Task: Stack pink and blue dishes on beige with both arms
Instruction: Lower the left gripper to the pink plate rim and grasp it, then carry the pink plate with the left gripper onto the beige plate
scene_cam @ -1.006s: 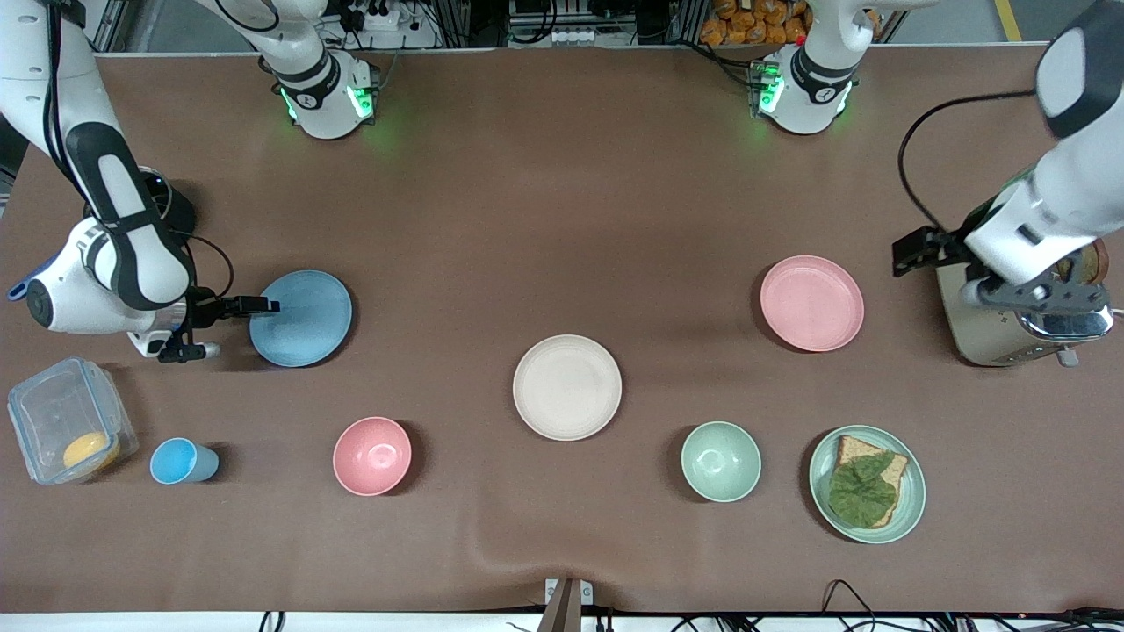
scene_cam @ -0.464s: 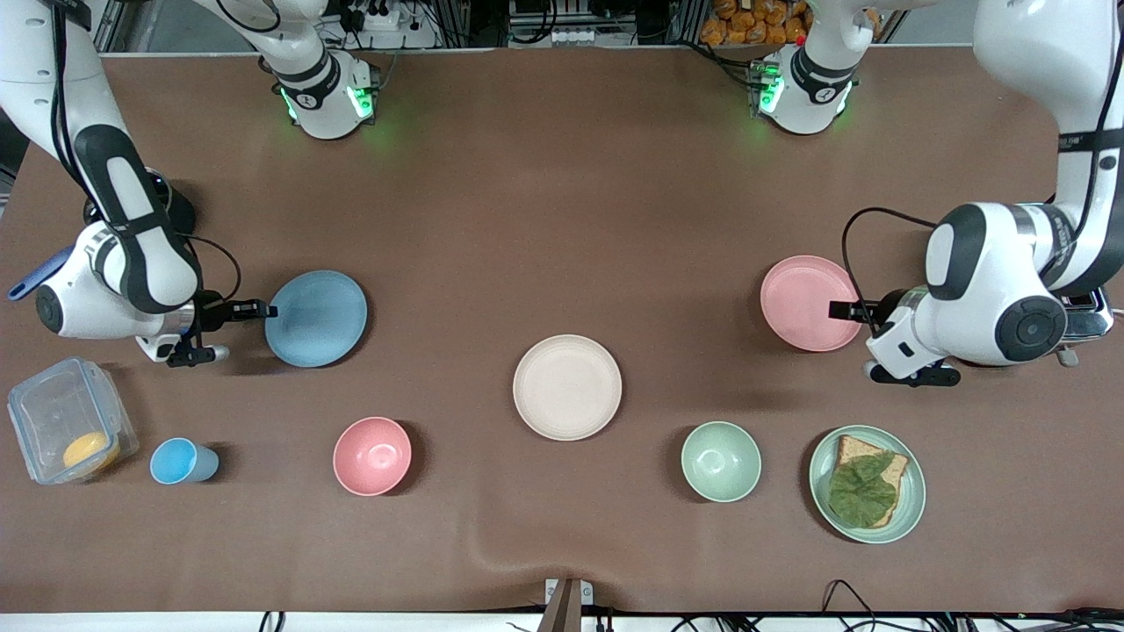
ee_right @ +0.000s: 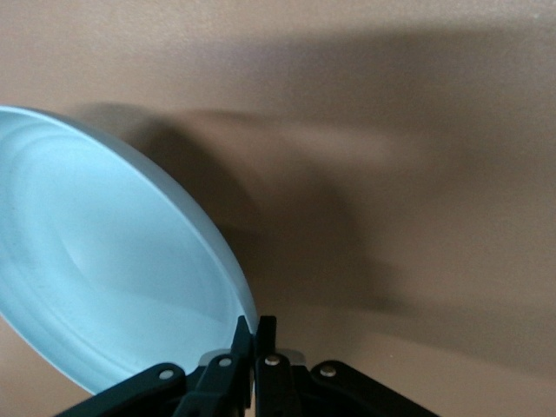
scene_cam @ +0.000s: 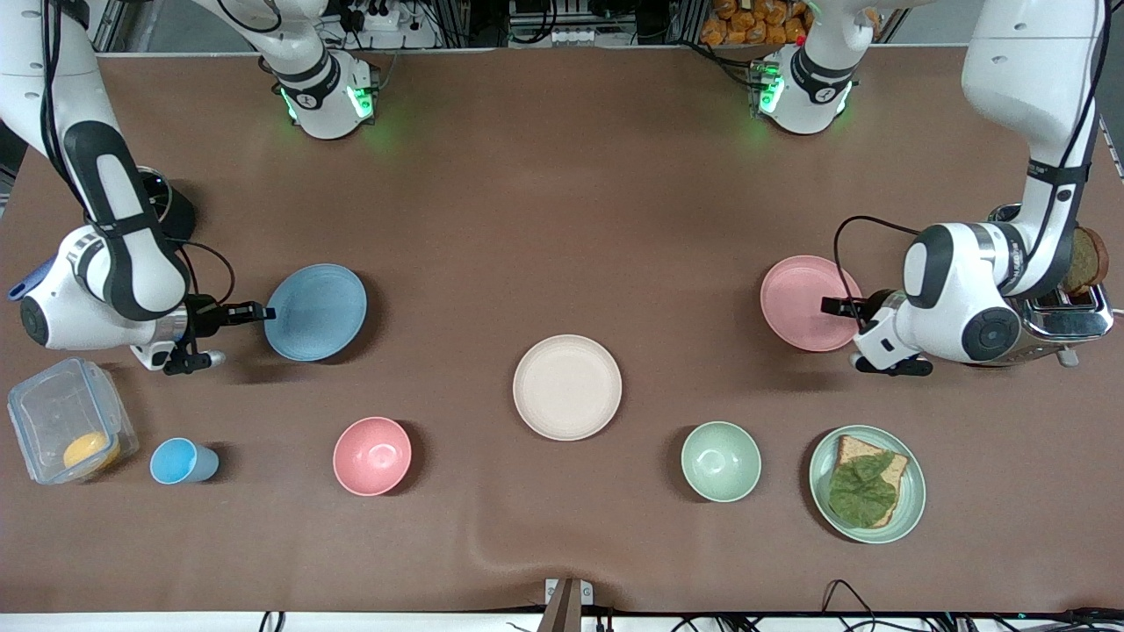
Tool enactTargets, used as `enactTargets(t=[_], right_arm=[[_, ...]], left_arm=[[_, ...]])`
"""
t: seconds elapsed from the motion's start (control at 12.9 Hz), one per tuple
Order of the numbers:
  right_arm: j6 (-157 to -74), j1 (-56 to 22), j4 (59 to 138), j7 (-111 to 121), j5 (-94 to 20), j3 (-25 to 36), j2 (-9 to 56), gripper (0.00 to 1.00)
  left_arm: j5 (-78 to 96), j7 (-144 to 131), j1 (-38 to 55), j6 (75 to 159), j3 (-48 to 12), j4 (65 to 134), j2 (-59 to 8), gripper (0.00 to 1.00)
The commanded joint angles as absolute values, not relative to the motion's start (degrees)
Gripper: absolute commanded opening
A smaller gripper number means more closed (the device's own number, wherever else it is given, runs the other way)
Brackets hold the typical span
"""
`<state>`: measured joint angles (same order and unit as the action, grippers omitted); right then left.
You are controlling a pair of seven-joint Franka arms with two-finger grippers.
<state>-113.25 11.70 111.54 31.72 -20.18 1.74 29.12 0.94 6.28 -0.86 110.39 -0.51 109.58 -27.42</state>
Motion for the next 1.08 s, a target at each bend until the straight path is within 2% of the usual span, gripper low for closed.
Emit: enactTargets(t=[0.0,0.39,0.54,0.62,0.77,1.01], right_arm=[[-109.8,11.3,109.3,31.6,-21.4,2.1,29.6,0.0],[-109.5,11.6,108.5,31.5,-21.4,2.1,29.6,0.0],[-108.5,11.8,107.8,31.5,-21.4,2.1,29.6,0.0],[-108.4,11.9,107.8,31.5,-21.4,2.1,29.6,0.0],[-107.8,11.9,107.2,31.5,-21.4,2.1,29.6,0.0],[-106.1,11.4,105.7,31.0,-21.4,2.1,29.6,0.0]], left_arm=[[2.6,13.7,-3.9,111.7,-1.1,109.8,-28.6,1.0],[3.6,18.9,-7.4,115.9,-1.5,110.7,-31.9,1.0],[4.8,20.6,-7.3,115.9,-1.6,110.7,-31.9,0.47],[4.8,20.7,-7.3,115.9,-1.7,110.7,-31.9,0.27],[4.9,20.7,-7.5,115.9,-1.7,110.6,-31.9,0.0],[5.7,20.9,-7.2,115.6,-1.8,110.2,-31.8,0.0]])
